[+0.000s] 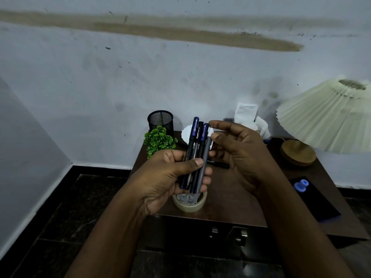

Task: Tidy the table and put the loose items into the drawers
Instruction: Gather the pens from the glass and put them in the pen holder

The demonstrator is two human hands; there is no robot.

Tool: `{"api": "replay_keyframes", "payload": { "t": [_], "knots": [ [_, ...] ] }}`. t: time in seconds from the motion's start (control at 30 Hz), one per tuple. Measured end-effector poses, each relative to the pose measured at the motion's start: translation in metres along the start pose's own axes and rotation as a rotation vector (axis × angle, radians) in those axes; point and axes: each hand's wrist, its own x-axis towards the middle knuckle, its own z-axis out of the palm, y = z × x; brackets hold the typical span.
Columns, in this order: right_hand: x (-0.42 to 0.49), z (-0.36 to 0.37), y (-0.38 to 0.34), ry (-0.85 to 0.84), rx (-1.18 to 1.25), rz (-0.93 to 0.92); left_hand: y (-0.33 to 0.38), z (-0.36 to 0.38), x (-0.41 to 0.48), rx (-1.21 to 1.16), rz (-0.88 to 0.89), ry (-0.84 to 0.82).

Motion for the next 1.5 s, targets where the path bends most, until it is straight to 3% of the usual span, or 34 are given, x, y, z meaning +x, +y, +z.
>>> {"api": "replay_keyframes", "payload": {
  "t": [0.1,0.17,0.23,0.3,0.37,0.43,0.6,0.77,1.17,1.33,1.5],
  "knots": [
    [0.005,0.000,0.009,0.044,0.025,-0.007,-0.001,-0.001,0.003,-0.006,0.031,0.069],
    [0.007,-0.004,0.024,0.157,-0.142,-0.032,-0.001,-0.002,0.005,-0.037,0.060,0.136],
    [0.008,-0.017,0.045,0.247,-0.675,-0.093,0.000,-0.005,0.005,-0.084,0.094,0.197],
    [0.007,-0.032,0.066,0.128,-1.208,-0.022,0.002,-0.009,0.004,-0.121,0.126,0.239],
    [0.005,-0.040,0.082,-0.022,-1.456,0.146,0.003,-0.013,0.004,-0.142,0.148,0.267],
    [0.003,-0.043,0.095,-0.054,-1.561,0.241,0.004,-0.015,0.004,-0.158,0.160,0.284],
    [0.004,-0.044,0.099,0.103,-1.652,0.149,0.003,-0.014,0.005,-0.162,0.156,0.287],
    [0.010,-0.050,0.088,0.092,-1.396,0.168,0.004,-0.014,0.003,-0.164,0.144,0.290],
    [0.012,-0.031,0.005,0.267,0.136,-0.072,0.002,-0.011,0.005,-0.125,0.167,0.249],
    [0.007,-0.007,-0.007,0.191,0.343,0.014,-0.003,-0.005,0.008,-0.114,0.150,0.205],
    [-0.002,0.027,-0.001,0.128,0.488,0.245,-0.010,0.007,0.012,-0.004,0.154,0.175]
  ]
}}
